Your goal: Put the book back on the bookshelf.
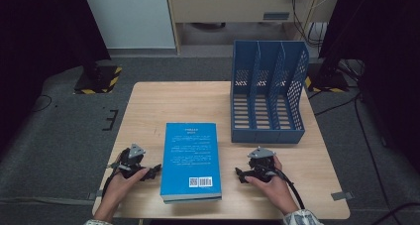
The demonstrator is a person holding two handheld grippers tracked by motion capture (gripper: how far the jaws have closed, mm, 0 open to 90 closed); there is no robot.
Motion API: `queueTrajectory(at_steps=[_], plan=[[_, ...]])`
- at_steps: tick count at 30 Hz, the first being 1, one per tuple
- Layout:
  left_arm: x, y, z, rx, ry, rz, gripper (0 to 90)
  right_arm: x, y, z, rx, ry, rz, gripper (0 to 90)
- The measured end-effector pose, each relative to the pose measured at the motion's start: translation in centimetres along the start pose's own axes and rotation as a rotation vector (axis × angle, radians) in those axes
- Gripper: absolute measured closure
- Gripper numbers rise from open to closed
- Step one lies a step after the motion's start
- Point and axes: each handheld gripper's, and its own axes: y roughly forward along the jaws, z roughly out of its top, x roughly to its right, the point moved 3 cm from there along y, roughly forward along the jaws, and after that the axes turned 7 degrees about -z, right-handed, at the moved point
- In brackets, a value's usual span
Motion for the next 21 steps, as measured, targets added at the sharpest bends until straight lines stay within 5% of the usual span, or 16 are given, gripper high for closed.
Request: queueTrajectory(at_steps=[14,21], plan=[[-0.3,-0.5,0.0,0.006,-0.028,-0.012,3.2,0.0,-0.3,0.0,-0.012,-0.025,0.028,5.6],[0.1,-1.8,0.5,0.065,-0.045,-0.026,4.3,-0.3,-1.3,0.6,0.015,-0.001,0.062,6.9]])
